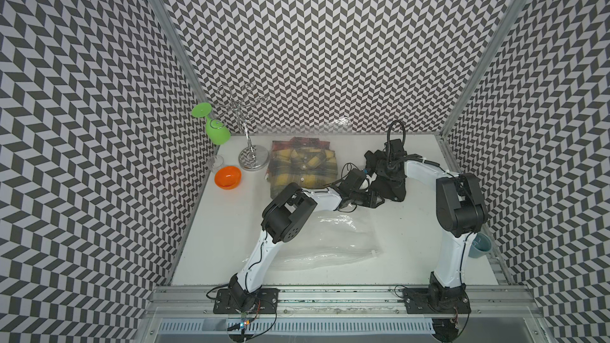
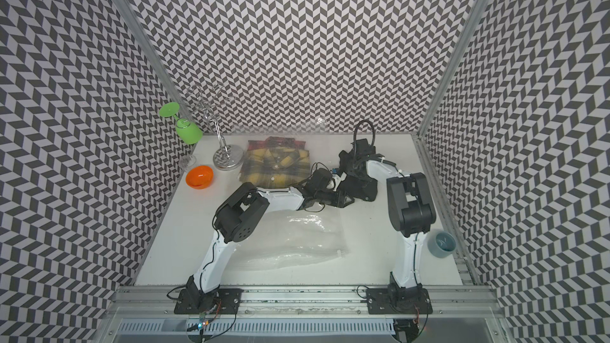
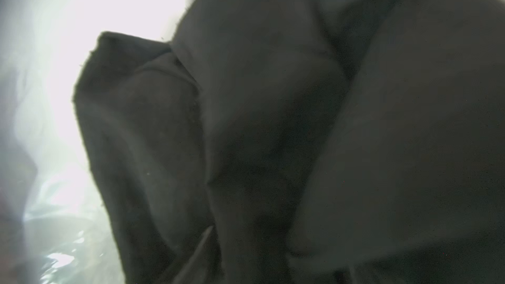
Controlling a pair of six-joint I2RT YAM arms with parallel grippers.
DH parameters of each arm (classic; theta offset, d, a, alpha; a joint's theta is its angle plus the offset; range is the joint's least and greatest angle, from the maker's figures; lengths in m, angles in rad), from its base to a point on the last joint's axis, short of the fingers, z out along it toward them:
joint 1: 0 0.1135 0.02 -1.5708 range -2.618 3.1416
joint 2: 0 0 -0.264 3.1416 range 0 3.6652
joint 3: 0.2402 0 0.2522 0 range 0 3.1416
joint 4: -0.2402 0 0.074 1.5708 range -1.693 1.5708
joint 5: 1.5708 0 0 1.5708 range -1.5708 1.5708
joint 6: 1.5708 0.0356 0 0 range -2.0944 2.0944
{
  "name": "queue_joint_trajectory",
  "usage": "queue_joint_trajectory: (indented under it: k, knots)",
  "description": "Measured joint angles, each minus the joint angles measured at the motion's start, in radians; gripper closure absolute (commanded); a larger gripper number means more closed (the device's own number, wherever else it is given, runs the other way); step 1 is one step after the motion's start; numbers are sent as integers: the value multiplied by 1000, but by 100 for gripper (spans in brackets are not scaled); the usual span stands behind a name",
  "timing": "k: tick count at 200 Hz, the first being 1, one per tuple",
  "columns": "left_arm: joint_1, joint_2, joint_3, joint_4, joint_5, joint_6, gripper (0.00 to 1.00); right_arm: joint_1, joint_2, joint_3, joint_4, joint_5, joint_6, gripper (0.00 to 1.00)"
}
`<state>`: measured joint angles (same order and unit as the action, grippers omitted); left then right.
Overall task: Place the folded shirt into the vacuum bag
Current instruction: Pick up the shirt from the center of the board.
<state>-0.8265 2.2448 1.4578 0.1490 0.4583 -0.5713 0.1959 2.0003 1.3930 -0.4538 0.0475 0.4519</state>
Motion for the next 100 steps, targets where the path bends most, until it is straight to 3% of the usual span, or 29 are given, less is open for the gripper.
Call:
queue_joint_trajectory:
  k: [8,17,51,80,86,100]
  knots:
    - [0,-38,-32,-1,-1,-3,48,-1,0,0,7,-18,-3,5]
    - [2,-83,-59,-3,0,-3,48,2,0,1,14,-34,-11,0]
    - [2,-333,-149,-13,-19,22,48,21,15,10,12,-27,-45,1]
    - [20,-561,-226,-59,-48,79,47,54,57,40,-8,78,-73,0]
    - [28,-599,-240,-79,-55,92,47,62,63,41,-7,102,-78,9]
    - [49,-670,-268,-145,-92,138,46,77,74,36,-5,164,-93,16]
